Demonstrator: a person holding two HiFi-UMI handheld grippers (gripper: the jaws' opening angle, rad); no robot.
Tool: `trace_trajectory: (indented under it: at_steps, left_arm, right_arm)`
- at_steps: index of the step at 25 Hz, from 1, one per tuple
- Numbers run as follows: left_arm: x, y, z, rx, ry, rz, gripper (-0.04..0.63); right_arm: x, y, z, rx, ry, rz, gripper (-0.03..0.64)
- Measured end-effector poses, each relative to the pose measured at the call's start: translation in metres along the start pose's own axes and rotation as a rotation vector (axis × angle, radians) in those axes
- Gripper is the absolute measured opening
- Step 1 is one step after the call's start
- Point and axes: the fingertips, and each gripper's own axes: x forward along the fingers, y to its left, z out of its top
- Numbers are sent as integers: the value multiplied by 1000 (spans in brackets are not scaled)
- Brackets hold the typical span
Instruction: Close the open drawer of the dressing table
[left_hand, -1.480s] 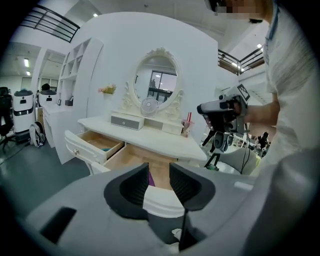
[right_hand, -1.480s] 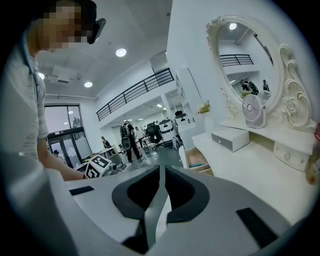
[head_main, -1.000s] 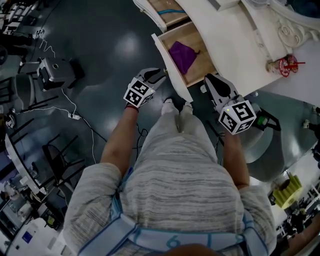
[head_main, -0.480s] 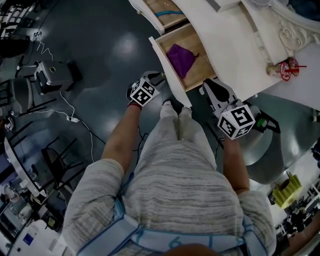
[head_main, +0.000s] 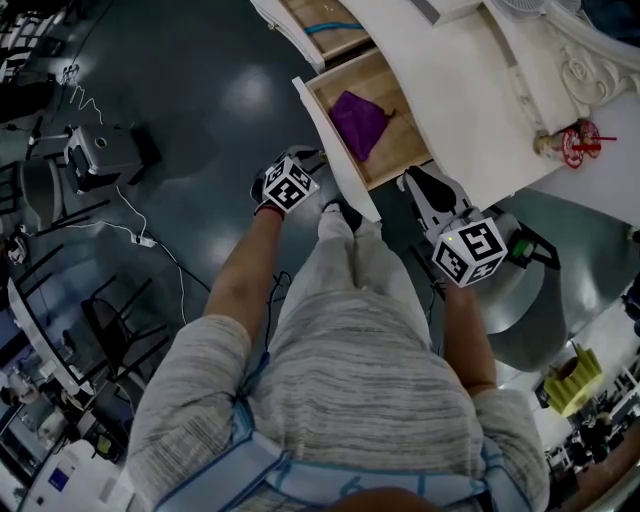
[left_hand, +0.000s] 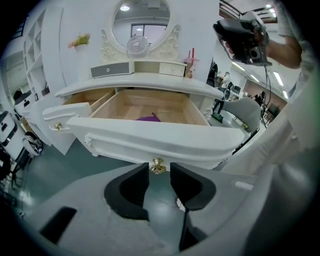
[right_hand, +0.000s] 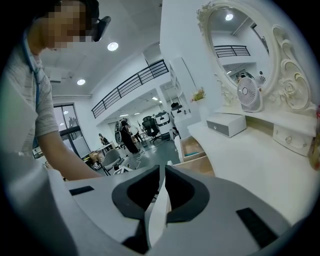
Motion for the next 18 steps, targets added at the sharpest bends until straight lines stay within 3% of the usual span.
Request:
trace_trajectory:
  at_steps: [11, 18]
  left_arm:
    - [12, 3, 0, 28, 52, -17, 126]
    - [20, 3, 12, 31, 42, -41, 121]
  right_arm:
    - [0, -9, 2, 18, -4, -17, 12]
    - [-1, -18, 4, 26, -10, -32, 12]
